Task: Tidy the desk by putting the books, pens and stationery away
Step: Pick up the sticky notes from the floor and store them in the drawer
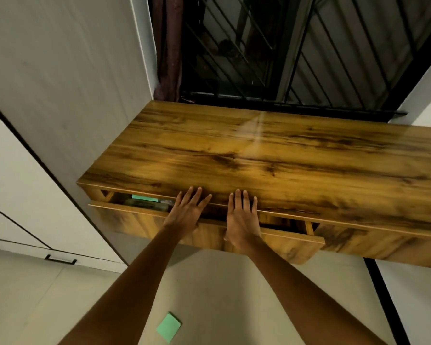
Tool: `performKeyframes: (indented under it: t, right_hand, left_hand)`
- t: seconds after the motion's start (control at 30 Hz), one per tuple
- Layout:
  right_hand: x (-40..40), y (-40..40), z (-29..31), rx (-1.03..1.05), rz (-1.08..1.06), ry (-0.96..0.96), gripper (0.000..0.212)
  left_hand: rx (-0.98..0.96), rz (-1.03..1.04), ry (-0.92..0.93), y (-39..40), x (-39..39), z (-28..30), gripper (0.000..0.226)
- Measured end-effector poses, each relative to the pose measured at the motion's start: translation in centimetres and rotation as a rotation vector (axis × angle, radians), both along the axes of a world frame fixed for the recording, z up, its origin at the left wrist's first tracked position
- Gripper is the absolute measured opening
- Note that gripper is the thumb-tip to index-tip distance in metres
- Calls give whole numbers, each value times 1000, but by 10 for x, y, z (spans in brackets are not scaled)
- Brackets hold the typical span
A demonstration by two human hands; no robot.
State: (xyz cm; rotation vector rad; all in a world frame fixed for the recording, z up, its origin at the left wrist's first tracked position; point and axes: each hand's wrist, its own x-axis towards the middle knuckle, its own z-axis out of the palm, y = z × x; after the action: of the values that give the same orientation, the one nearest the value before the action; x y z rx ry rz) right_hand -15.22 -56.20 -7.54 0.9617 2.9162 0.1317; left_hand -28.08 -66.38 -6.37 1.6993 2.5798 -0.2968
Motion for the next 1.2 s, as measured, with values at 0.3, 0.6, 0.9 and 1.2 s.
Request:
performKeyframes:
  t: [0.3, 0.6, 0.9, 1.2]
  right_hand:
    - [-7, 9, -10, 141, 22, 60, 74]
    - [-14, 24, -26, 189, 21, 202, 59]
    - [-13, 23, -29, 172, 12, 202, 60]
    - [14, 29, -13, 47, 120, 186, 58]
  left_hand:
    - [157, 18, 121, 16, -2, 5, 72]
    - [251, 2, 209, 29, -7, 0, 52]
    - [310, 8, 213, 29, -4, -8, 54]
    - [171, 163, 65, 36, 24, 6, 74]
